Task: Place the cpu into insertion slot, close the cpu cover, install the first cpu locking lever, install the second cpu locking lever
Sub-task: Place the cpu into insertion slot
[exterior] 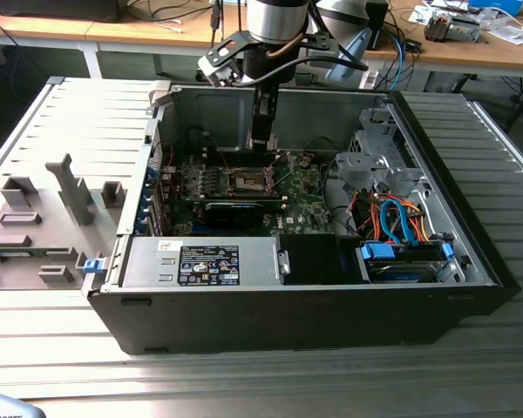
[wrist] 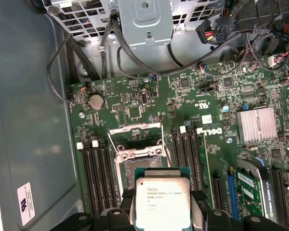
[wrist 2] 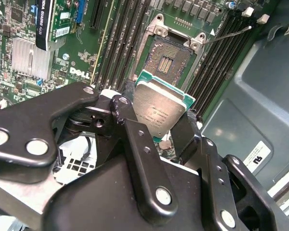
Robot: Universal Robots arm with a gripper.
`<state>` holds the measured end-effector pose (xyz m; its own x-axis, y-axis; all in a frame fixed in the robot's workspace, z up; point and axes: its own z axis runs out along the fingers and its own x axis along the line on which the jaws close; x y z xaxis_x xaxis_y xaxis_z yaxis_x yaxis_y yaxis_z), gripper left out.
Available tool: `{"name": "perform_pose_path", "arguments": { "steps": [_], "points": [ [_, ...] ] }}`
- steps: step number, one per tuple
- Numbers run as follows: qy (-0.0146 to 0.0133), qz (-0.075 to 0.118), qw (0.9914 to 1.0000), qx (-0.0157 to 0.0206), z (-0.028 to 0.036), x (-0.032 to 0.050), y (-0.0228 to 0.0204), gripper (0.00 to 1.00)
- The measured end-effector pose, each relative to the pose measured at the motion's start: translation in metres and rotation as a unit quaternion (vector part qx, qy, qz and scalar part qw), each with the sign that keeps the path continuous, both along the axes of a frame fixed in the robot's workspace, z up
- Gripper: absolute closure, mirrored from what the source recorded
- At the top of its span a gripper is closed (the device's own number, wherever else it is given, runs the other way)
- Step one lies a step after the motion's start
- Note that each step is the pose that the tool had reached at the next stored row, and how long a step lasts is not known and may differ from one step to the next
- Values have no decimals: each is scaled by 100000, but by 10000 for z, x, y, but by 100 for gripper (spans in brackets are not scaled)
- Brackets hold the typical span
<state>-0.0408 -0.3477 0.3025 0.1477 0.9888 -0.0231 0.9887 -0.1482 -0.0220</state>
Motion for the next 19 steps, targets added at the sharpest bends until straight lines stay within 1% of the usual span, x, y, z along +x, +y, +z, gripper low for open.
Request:
{"name": "perform_pose_path", "arguments": {
  "steps": [19],
  "points": [
    [1,-1737,99985,-1,0,0,0,45]
  ]
}}
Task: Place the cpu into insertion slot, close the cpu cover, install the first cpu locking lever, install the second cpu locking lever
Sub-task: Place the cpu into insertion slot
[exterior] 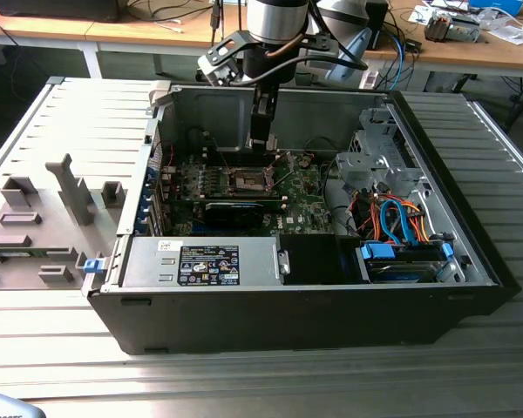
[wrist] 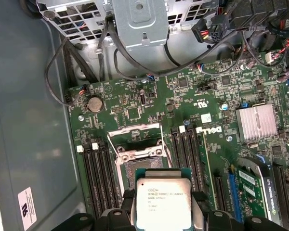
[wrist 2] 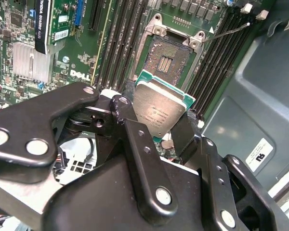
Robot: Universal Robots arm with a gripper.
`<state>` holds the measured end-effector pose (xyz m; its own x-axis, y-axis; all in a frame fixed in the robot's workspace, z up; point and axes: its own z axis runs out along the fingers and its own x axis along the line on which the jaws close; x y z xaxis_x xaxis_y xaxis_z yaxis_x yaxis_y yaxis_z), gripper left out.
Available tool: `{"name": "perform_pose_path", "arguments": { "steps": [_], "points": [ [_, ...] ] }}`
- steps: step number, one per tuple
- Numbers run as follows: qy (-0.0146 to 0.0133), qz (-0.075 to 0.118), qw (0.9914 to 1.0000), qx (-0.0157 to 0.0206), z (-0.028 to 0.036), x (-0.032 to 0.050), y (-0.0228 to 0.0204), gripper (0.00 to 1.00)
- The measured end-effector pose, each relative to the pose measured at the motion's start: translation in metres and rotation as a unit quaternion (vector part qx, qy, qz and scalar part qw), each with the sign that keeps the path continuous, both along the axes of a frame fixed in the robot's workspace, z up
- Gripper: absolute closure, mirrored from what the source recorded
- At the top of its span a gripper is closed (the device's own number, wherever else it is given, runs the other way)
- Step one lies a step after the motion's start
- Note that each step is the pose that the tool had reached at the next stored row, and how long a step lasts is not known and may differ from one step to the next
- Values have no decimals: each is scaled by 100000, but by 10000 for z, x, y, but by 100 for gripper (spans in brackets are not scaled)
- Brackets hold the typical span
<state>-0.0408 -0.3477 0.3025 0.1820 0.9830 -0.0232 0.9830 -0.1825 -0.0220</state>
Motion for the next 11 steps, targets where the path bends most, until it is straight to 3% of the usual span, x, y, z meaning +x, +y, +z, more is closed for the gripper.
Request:
{"name": "perform_pose_path", "arguments": {
  "steps": [11],
  "points": [
    [0,-1412,99990,-2,0,0,0,45]
  ]
}}
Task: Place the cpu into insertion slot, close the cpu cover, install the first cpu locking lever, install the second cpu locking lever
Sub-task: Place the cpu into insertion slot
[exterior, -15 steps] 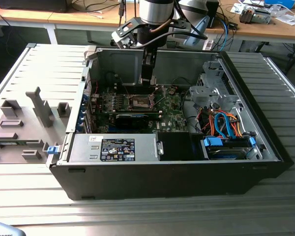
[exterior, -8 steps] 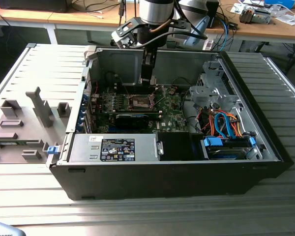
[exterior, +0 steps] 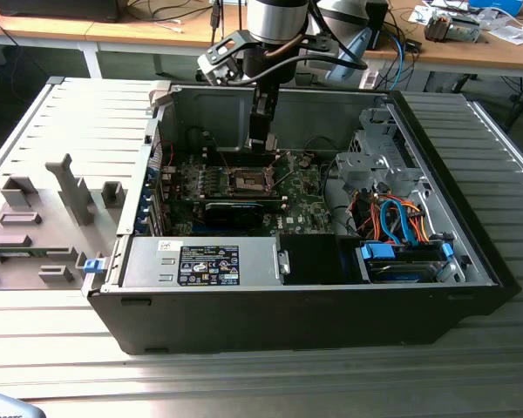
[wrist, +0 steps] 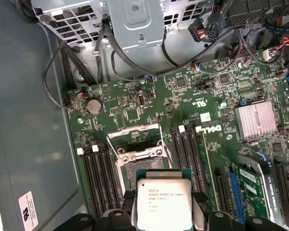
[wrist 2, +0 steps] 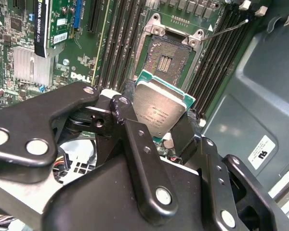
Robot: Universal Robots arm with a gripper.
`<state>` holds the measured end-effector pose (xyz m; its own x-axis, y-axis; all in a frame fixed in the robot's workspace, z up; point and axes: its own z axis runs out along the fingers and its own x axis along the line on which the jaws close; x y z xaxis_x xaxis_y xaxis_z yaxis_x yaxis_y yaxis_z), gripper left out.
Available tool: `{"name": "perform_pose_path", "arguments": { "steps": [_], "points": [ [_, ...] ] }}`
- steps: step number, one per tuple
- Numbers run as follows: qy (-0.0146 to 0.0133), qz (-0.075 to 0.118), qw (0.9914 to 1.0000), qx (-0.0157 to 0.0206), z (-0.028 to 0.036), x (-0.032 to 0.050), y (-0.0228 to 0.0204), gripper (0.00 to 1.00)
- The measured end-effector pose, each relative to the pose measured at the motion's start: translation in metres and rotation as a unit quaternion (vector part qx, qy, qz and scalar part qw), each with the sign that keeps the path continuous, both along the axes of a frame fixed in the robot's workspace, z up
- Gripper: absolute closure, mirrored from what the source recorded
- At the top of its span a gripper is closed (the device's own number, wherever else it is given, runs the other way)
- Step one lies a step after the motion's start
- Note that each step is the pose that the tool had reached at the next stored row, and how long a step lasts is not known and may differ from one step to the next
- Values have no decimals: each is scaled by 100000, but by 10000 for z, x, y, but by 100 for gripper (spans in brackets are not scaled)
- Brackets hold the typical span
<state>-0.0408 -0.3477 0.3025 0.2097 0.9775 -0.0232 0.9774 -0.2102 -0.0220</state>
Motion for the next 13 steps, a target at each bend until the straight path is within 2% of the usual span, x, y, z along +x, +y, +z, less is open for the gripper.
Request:
{"name": "perform_pose_path", "arguments": {
  "steps": [10,13],
  "points": [
    [3,-2003,99980,-1,-2,0,0,45],
    [2,-1840,99983,3,-2,0,0,45]
  ]
}}
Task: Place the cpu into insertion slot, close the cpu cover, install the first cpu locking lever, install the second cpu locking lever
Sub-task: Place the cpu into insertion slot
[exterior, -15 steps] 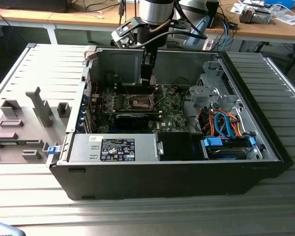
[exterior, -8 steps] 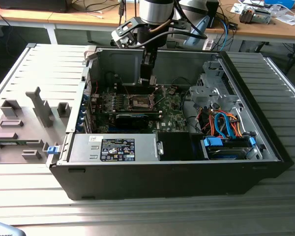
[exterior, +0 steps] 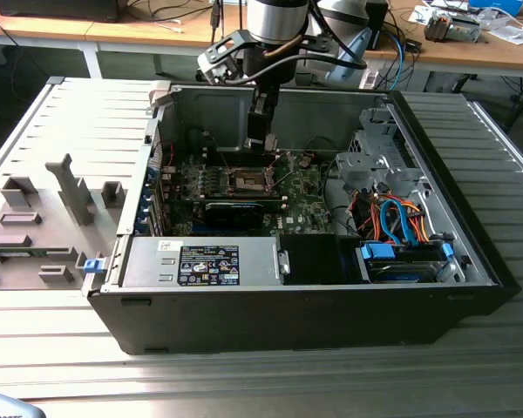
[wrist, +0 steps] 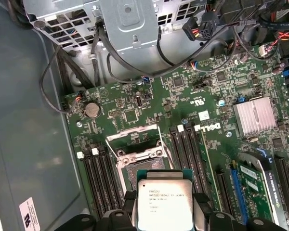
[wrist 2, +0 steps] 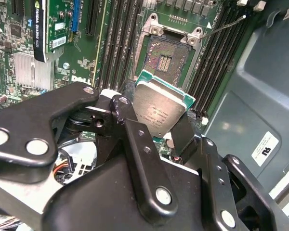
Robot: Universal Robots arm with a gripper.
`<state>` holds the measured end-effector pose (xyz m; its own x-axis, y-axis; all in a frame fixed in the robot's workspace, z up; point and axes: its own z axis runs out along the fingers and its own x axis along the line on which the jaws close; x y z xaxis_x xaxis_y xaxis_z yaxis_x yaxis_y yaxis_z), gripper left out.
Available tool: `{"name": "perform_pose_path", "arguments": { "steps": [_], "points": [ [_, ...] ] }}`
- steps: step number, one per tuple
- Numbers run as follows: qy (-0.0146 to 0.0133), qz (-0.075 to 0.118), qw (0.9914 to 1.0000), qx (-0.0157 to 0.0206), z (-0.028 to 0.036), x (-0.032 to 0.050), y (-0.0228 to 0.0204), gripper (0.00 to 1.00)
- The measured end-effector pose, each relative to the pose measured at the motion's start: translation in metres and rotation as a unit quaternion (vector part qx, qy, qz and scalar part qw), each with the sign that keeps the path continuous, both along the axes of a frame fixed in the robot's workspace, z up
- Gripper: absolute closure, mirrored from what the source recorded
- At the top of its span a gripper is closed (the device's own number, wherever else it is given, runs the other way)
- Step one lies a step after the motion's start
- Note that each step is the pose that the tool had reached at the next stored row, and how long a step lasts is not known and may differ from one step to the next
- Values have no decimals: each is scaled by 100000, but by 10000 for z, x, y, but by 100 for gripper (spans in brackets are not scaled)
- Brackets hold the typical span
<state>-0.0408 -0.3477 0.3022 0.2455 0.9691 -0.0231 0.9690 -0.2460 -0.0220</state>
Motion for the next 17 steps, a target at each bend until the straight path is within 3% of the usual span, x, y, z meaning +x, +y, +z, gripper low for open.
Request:
{"name": "perform_pose_path", "arguments": {
  "steps": [3,4,6,8,17],
  "points": [
    [-4,2794,99961,3,-1,0,0,45],
    [0,4293,99908,-3,-1,0,0,45],
    [-2,7977,99681,2,-4,0,0,45],
    [-2,9760,99523,1,-4,0,0,45],
    [-3,10051,99494,0,-14,0,0,45]
  ]
}}
